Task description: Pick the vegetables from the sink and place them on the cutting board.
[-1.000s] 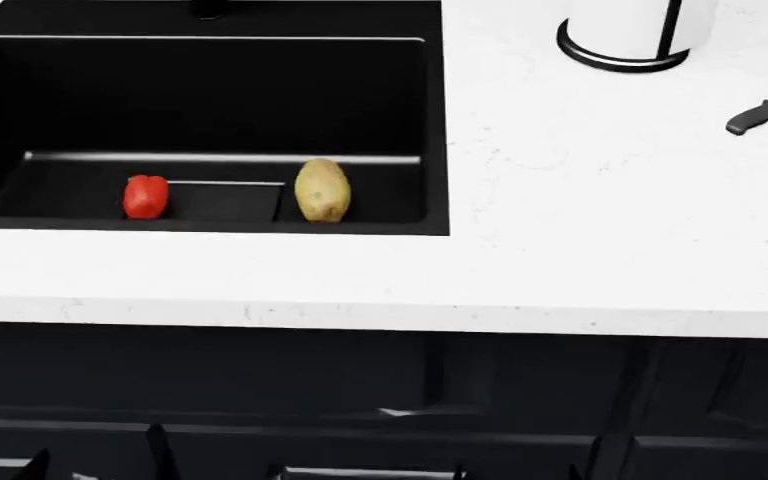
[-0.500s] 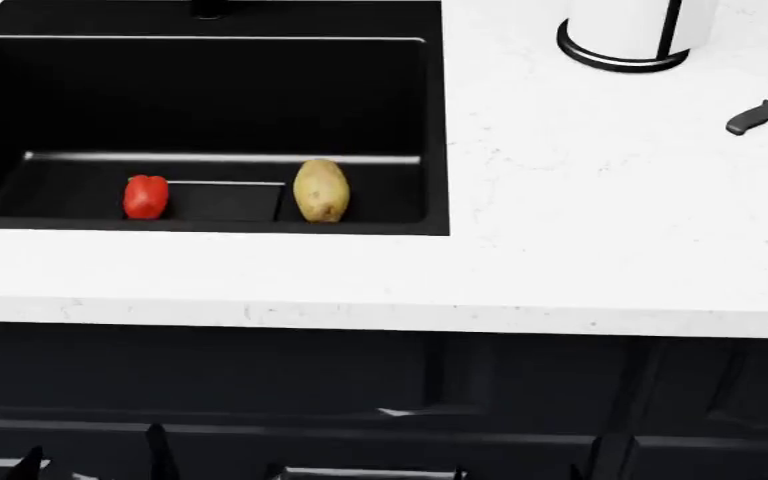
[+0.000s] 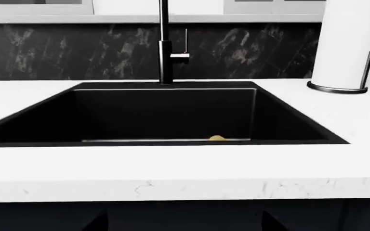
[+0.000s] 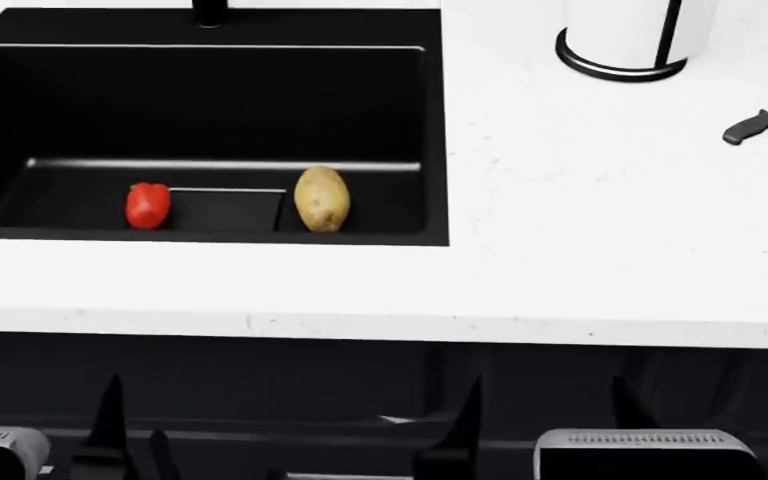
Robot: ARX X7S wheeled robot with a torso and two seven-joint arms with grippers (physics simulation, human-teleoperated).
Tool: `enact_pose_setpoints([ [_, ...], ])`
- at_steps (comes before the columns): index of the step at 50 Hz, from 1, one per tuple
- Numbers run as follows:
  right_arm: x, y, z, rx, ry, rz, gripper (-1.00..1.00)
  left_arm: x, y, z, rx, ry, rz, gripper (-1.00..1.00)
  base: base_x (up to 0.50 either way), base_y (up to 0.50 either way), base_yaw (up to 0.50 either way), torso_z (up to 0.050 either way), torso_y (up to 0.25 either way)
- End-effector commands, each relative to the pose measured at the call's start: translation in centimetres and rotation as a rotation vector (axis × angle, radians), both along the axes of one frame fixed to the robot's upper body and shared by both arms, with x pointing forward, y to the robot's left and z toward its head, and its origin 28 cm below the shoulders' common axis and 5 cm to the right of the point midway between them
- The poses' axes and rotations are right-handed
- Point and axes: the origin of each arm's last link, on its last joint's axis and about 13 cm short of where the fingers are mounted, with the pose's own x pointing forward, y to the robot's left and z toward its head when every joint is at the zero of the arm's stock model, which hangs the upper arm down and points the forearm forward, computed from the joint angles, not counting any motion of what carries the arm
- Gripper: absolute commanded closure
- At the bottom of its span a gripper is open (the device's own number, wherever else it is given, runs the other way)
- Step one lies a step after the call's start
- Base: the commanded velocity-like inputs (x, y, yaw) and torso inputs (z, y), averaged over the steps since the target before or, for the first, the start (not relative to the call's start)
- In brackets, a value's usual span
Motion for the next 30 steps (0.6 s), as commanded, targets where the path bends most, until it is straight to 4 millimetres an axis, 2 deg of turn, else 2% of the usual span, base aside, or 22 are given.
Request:
enact_pose_setpoints([
  [1,-1.0,-0.4,1.6,-0.012,0.004,-0.033,-1.0,-0.7,0.2,1.2,0.002,-0.053,-0.024,-1.0,0.0,0.0,0.0,0.05,0.0],
  [5,-1.0,-0.4,1.6,-0.018,0.007,-0.03,-1.0,-0.7,0.3,1.5,-0.008,-0.058,-0.026,-1.0,0.0,0.0,0.0,0.05,0.0],
  [9,-1.0,-0.7,1.4,-0.026,0.012,-0.034,-1.0,-1.0,0.1,0.8,-0.015,-0.04,-0.042,-1.0,0.0,0.0,0.0,0.05,0.0],
  [12,-1.0,-0.9,1.5,-0.029,0.019,-0.042,-1.0,-1.1,0.0,1.5,-0.023,-0.051,-0.044,-1.0,0.0,0.0,0.0,0.05,0.0],
  [30,-1.5,-1.4,2.1,-0.026,-0.001,-0.047,-1.0,-0.7,0.7,1.8,-0.043,-0.054,-0.015,-1.0,0.0,0.0,0.0,0.05,0.0],
])
